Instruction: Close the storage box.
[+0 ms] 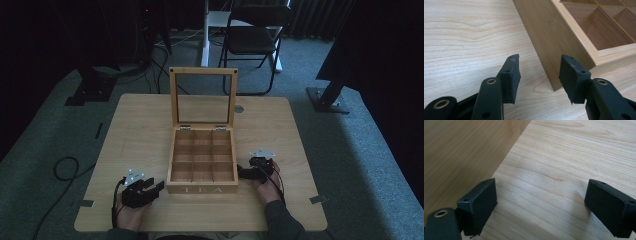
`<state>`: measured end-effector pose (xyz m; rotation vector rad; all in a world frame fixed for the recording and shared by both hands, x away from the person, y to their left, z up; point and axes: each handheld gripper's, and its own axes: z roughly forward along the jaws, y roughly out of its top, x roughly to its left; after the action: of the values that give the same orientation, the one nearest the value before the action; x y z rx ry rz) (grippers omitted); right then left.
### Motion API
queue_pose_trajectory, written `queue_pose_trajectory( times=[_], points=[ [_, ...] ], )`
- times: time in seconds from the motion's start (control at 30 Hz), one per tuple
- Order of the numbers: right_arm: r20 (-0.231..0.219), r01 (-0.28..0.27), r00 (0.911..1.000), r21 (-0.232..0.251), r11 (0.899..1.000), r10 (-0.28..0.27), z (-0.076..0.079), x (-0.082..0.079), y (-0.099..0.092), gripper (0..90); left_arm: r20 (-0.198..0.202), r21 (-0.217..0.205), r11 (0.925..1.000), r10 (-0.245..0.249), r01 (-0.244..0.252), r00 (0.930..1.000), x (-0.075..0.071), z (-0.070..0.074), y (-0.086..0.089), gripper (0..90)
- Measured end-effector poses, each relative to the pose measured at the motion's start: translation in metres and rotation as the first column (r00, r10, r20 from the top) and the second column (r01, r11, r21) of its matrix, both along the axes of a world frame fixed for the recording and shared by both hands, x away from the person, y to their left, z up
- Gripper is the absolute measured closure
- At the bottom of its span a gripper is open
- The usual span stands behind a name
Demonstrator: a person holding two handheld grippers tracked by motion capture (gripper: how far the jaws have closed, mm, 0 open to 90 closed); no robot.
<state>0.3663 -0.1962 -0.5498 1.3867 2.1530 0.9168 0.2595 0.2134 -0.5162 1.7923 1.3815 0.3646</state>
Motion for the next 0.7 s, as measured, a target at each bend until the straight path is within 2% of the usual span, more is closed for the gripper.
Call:
queue_pose_trajectory(
  times=[0.37, 0.5, 0.7],
  points=[
    [0.000, 0.006, 1.0000, 0.000, 1.000, -0.006, 0.0000, -0.0004, 0.0010, 10.3, -0.001, 0.007, 1.0000, 0.000, 0.000, 1.0000, -0.0004, -0.0008, -0.0013, 50.6],
    [0.006, -0.001, 1.0000, 0.005, 1.000, 0.001, 0.0002, -0.0008, 0.0017, 13.6, -0.001, 0.006, 1.0000, 0.002, -0.002, 1.0000, -0.0004, -0.0010, -0.0016, 49.6],
    [-0.002, -0.001, 1.0000, -0.001, 1.000, 0.001, 0.0019, 0.0005, 0.0012, 17.5, 0.018, 0.048, 0.9989, 0.001, -0.002, 0.9998, -0.0020, -0.0004, -0.0064, 48.2]
  ],
)
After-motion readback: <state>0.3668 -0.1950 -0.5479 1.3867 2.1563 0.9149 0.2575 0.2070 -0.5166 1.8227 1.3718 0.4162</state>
